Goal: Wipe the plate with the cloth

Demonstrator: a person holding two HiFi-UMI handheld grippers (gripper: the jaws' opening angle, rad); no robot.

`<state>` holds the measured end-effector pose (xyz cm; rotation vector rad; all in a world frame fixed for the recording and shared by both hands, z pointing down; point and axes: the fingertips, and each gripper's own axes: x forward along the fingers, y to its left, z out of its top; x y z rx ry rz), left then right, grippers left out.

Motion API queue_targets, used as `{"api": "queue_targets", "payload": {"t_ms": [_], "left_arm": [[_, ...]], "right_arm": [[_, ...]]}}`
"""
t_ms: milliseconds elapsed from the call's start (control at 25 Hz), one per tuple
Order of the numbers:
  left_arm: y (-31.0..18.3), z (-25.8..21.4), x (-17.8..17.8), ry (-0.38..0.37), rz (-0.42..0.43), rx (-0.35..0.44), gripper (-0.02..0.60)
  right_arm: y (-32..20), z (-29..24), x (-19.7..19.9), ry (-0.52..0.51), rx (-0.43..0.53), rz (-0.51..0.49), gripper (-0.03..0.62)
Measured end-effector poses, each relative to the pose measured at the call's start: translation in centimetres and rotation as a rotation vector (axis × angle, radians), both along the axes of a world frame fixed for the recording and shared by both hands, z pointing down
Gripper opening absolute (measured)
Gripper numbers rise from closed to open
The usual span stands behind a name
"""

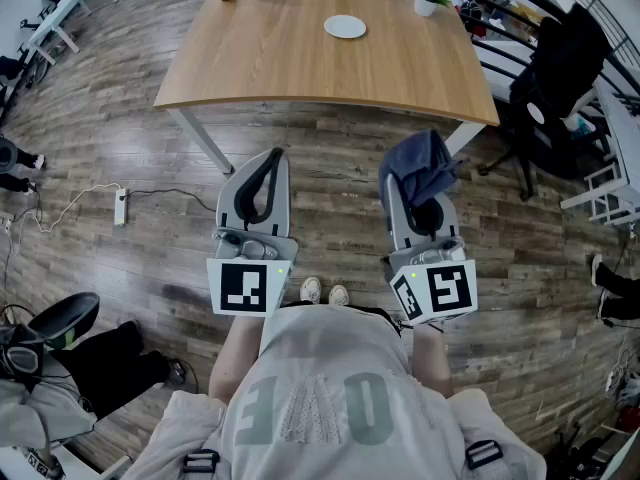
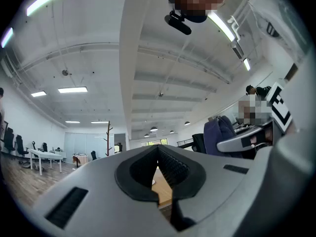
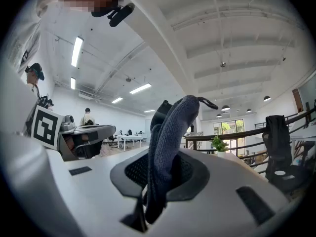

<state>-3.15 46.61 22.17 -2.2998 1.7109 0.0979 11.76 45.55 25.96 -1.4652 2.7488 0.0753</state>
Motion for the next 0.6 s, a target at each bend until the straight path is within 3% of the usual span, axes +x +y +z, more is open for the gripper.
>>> {"api": "queue_targets", "payload": {"t_ms": [600], "left_arm": [[-1.0,0.9,0.1,0.006,-0.001,-0.034,-0.005]], "right_arm": [[-0.5,0.3,0.5,-0.018,-0.005,0.010,0.055]]}}
